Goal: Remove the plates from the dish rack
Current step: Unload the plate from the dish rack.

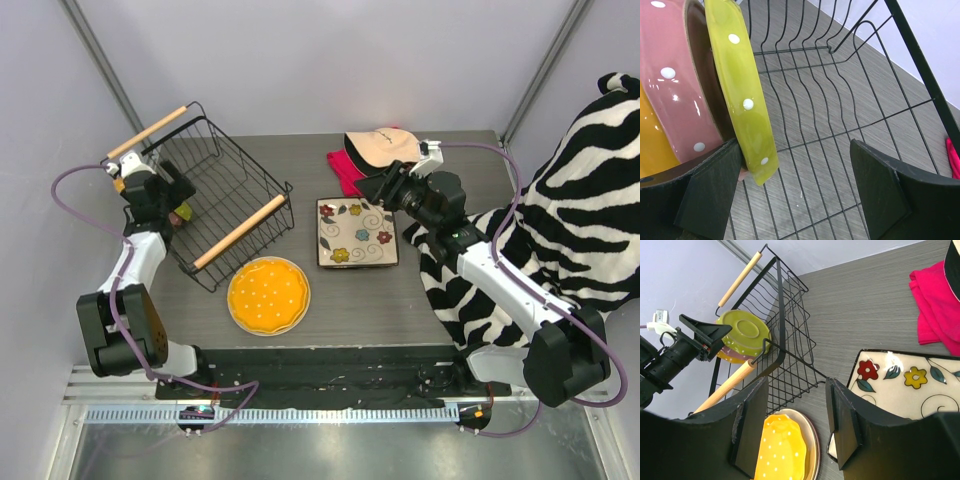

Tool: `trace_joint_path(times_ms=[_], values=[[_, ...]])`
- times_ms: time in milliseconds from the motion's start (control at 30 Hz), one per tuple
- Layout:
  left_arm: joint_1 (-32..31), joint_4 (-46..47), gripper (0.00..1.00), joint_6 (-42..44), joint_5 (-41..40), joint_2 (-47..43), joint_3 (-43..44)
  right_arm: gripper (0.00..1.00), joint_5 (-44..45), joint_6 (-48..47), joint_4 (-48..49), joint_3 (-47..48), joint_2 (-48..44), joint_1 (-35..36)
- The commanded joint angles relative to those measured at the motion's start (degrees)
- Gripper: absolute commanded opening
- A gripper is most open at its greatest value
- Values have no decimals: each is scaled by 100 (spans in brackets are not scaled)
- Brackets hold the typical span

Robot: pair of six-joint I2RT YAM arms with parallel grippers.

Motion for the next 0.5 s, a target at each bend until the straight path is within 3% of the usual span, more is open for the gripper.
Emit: trace_joint_path(times_ms=[0, 467], values=[[56, 173, 93, -6, -336, 211, 84, 57, -56, 14, 301, 24, -187, -37], [65, 111, 84, -288, -943, 764, 374, 57, -47, -30, 275, 50, -117, -55]])
